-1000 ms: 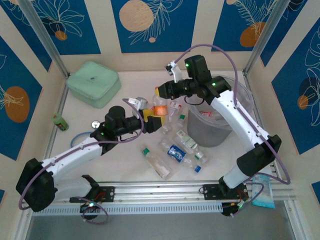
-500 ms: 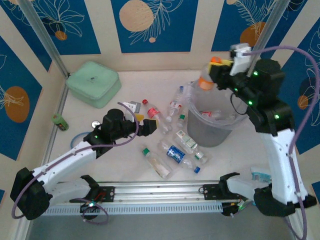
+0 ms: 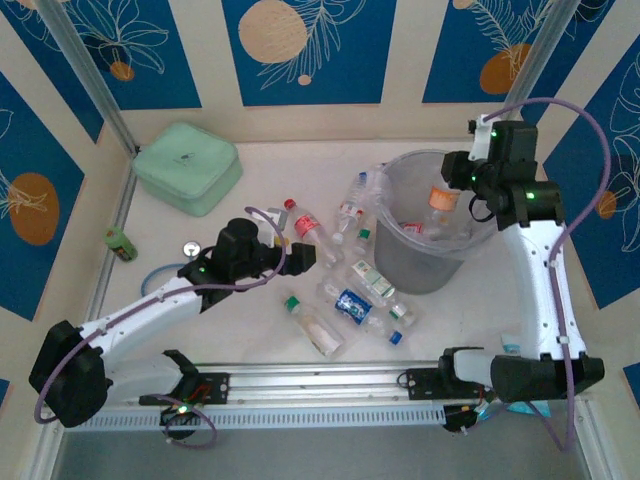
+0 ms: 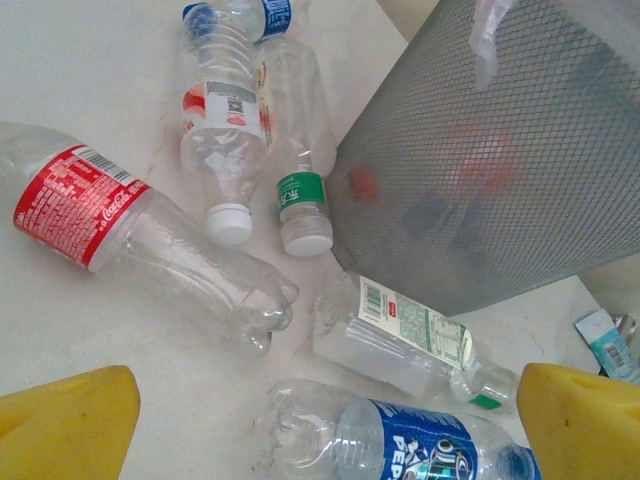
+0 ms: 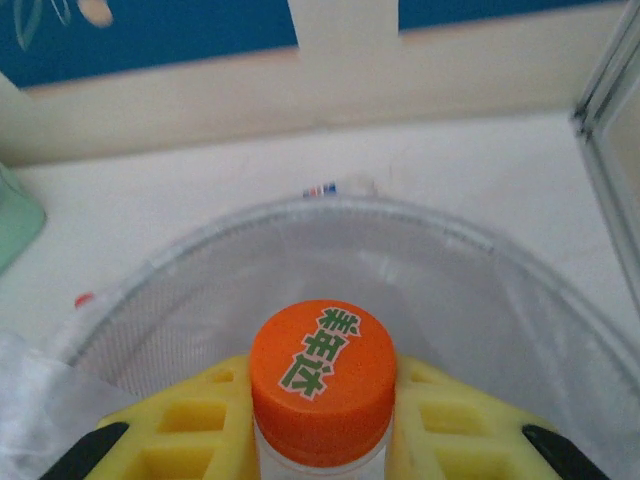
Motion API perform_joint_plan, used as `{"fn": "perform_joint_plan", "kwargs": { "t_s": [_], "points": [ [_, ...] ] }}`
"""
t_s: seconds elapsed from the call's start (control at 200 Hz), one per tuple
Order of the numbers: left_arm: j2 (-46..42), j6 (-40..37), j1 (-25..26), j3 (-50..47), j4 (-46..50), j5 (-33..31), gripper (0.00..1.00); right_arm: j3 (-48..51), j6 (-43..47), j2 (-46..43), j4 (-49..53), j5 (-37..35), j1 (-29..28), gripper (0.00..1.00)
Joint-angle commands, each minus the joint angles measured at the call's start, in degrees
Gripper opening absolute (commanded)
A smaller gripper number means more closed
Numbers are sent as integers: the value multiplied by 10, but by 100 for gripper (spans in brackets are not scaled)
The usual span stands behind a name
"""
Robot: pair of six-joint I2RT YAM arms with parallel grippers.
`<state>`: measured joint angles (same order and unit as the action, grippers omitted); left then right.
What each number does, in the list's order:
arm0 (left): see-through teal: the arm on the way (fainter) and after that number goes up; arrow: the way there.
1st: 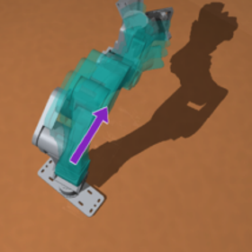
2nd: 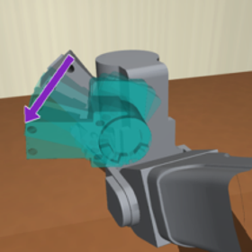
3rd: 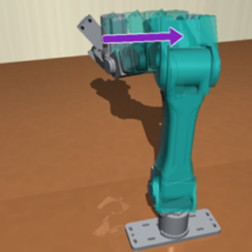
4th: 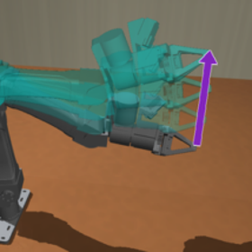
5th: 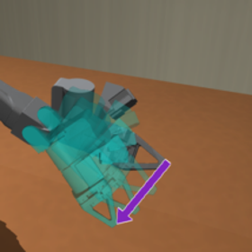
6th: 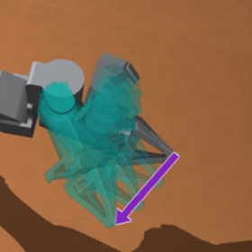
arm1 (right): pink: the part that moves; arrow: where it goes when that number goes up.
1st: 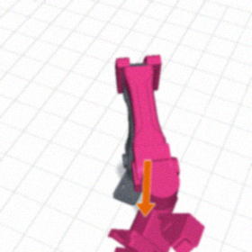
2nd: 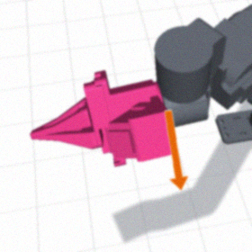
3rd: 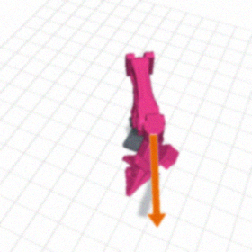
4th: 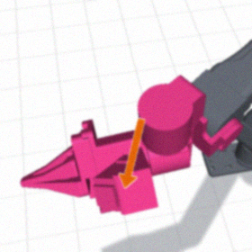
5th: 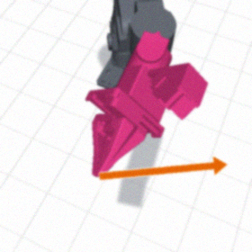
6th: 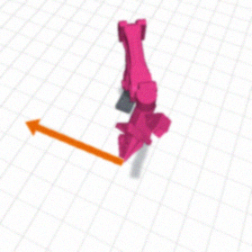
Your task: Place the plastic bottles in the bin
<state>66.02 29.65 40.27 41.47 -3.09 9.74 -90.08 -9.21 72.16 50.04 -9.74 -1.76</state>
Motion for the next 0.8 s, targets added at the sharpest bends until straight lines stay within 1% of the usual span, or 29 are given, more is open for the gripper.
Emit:
{"fn": "perform_joint_plan", "kwargs": {
  "t_s": [0.0,0.105,0.205,0.28,0.34,0.445,0.485,0.6,0.64,0.685,0.795],
  "points": [
    [-13,1,2,-12,15,-16,96,-7,-5,19,53,30,-6,0],
    [-3,0,2,-6,19,-12,96,-17,-3,55,94,25,-15,0],
    [2,-1,2,-2,24,-8,96,-3,-2,61,99,19,-19,0],
    [3,-1,2,-4,25,-8,96,7,-4,57,99,17,-19,6],
    [2,-2,2,-5,25,-9,96,11,-5,54,102,17,-19,13],
    [1,-5,2,-5,27,-10,96,11,-6,46,109,10,-18,17],
    [0,-7,2,-4,31,-9,96,11,-8,42,110,10,-18,22],
    [-6,-17,2,2,59,-19,96,0,-29,26,119,13,-17,50],
    [-10,-20,2,2,66,-26,96,-2,-35,20,120,13,-17,57],
    [-14,-21,2,3,75,-33,96,-5,-39,15,122,11,-16,62],
    [-18,-24,2,3,89,-41,96,-13,-44,10,122,9,-11,63]
  ]
}}
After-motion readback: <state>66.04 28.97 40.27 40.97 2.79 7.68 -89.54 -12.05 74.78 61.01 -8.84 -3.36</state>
